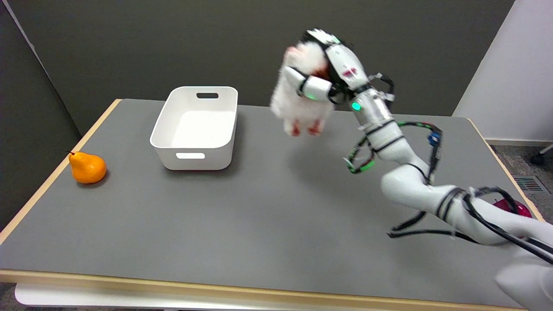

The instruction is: Place the plush toy into the white container.

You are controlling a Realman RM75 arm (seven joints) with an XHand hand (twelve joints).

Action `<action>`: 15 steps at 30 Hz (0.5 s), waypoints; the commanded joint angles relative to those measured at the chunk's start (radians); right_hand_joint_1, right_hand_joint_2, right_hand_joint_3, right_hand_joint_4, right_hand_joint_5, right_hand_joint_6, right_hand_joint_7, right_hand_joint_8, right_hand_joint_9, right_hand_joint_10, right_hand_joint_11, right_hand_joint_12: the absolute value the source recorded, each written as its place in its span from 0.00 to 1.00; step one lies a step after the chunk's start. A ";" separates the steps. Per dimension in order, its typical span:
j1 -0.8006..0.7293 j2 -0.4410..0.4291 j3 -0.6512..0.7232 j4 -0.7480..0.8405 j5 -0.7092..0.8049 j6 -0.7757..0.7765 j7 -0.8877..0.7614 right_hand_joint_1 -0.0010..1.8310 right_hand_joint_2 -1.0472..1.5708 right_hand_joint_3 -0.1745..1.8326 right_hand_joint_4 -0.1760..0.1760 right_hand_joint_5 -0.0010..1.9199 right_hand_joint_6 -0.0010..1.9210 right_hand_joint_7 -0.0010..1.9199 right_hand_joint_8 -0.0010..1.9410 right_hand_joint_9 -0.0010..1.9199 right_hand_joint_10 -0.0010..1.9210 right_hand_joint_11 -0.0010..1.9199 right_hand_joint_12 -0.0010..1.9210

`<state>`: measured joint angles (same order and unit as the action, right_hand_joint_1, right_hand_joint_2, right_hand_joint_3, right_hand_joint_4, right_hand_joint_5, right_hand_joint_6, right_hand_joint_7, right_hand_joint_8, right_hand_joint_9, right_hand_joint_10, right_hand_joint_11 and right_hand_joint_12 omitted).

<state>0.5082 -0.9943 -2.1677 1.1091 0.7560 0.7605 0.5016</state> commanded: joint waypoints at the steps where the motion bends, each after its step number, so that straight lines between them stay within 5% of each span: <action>1: 0.414 -0.352 -0.215 -0.285 -0.294 0.006 0.149 0.43 0.90 0.29 0.26 0.21 1.00 0.12 1.00 0.35 1.00 0.07 1.00; 9: 0.474 -0.595 -0.226 -0.536 -0.348 -0.070 0.050 0.42 0.91 0.26 0.30 0.20 1.00 0.10 1.00 0.33 1.00 0.03 1.00; 12: 0.470 -0.641 -0.232 -0.583 -0.342 -0.103 -0.029 0.48 0.75 0.43 0.32 0.00 1.00 0.08 1.00 0.33 1.00 0.00 1.00; 15: 0.455 -0.655 -0.232 -0.616 -0.332 -0.149 -0.097 0.48 0.75 0.43 0.31 0.00 1.00 0.07 1.00 0.32 1.00 0.00 1.00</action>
<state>0.8129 -1.3210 -2.3215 0.8278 0.5384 0.7446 0.5761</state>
